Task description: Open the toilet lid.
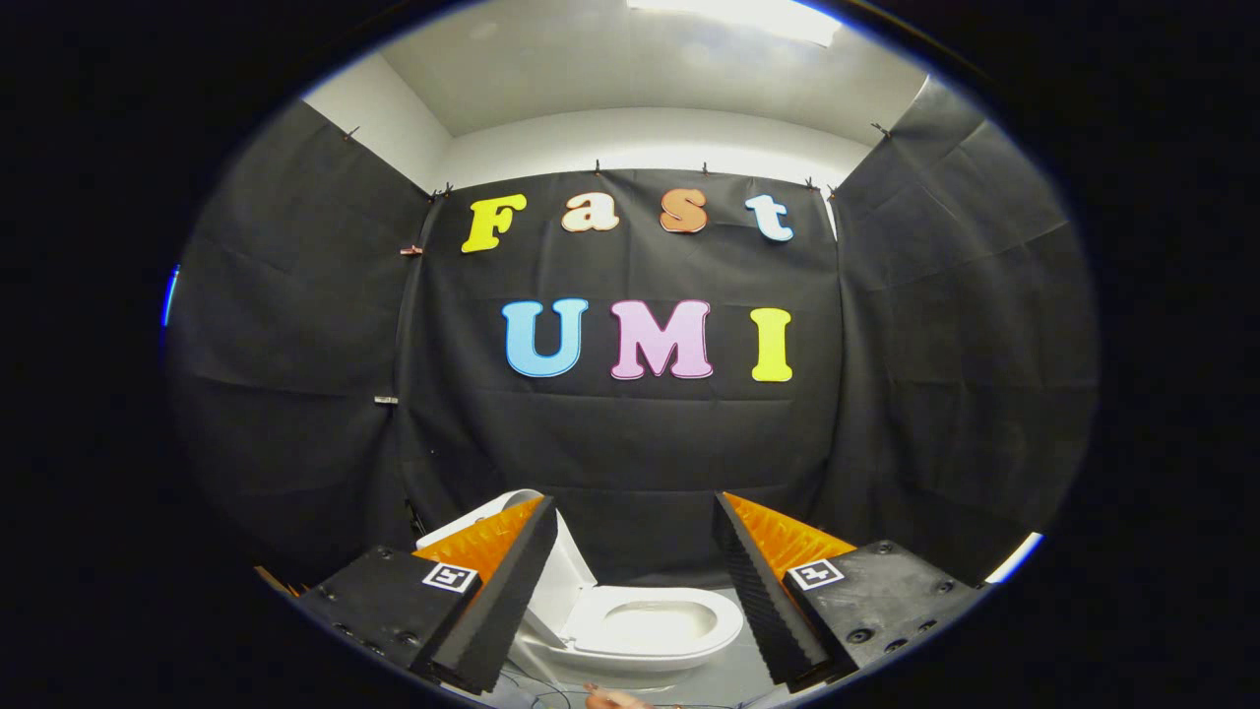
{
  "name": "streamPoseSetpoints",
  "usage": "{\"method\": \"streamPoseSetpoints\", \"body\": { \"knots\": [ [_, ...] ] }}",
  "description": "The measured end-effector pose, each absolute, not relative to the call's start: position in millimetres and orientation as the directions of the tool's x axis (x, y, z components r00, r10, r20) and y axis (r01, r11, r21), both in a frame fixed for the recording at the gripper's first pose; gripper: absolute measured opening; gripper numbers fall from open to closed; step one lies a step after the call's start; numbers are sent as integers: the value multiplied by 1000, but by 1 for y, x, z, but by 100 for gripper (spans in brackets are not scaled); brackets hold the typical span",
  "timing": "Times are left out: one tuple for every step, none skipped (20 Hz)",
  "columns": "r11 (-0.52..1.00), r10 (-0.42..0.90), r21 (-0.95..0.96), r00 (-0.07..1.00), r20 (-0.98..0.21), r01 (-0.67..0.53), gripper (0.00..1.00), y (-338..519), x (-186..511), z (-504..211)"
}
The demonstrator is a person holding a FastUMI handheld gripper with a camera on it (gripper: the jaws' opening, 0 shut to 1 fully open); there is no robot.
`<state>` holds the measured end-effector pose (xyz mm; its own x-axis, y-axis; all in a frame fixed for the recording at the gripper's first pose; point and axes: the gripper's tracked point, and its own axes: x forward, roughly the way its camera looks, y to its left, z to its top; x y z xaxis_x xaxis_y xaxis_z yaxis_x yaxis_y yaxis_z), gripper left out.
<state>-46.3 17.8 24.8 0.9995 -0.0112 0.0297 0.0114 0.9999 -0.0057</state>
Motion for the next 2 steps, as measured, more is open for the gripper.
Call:
{"method": "streamPoseSetpoints", "body": {
  "knots": [
    [1000,-11,-5,1000,25,11,99,17,-45,24],
    [1000,-9,-7,1000,21,9,99,18,-44,23]
  ]
}}
